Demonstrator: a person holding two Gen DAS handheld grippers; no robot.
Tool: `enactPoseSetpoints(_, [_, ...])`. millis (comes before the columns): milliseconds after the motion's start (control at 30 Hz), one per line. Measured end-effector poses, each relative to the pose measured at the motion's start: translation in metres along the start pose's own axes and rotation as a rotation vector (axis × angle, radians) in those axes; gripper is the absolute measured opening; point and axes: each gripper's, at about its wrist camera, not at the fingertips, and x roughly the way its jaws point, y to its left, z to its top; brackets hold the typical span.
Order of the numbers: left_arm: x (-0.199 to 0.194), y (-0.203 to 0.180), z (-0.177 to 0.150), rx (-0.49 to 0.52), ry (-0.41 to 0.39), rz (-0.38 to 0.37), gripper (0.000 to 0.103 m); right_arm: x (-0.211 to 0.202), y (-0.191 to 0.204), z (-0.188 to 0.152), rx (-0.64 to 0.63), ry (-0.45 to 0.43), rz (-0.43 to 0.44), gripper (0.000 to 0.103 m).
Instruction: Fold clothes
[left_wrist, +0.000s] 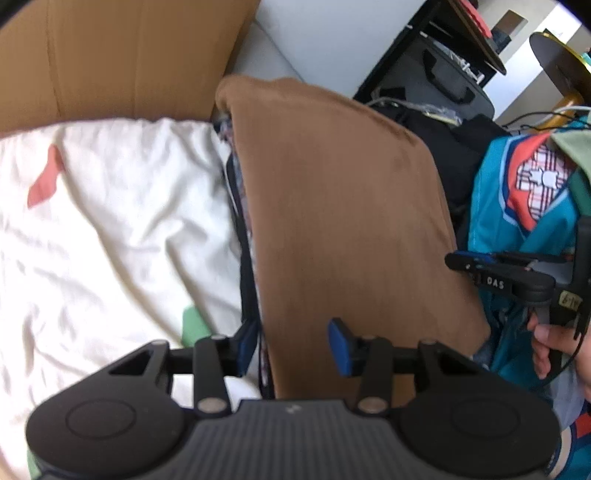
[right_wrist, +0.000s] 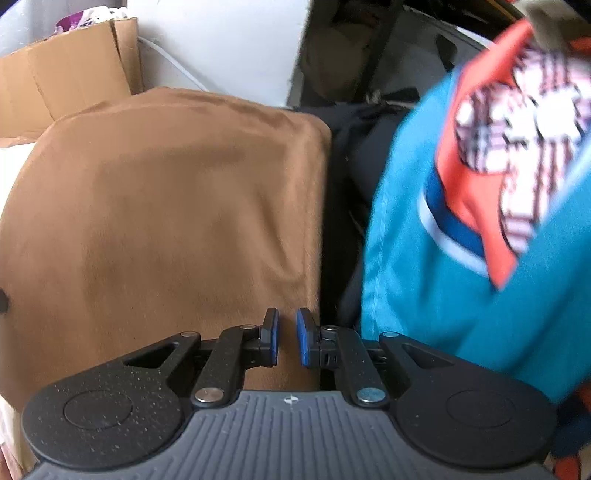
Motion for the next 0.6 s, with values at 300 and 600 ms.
enactPoseSetpoints(300, [0.004, 0.006, -0.022, 0.005, 0.07, -0.026, 0.042, -0.012, -0.002, -0.031, 0.032, 0.014, -0.007, 0.017])
enactPoseSetpoints(600, [-0.009, 0.017, -0.035, 0.013, 0.124, -0.023, 0.01, -0.035, -0.002, -0.054, 0.095, 0.019, -0.004, 0.021])
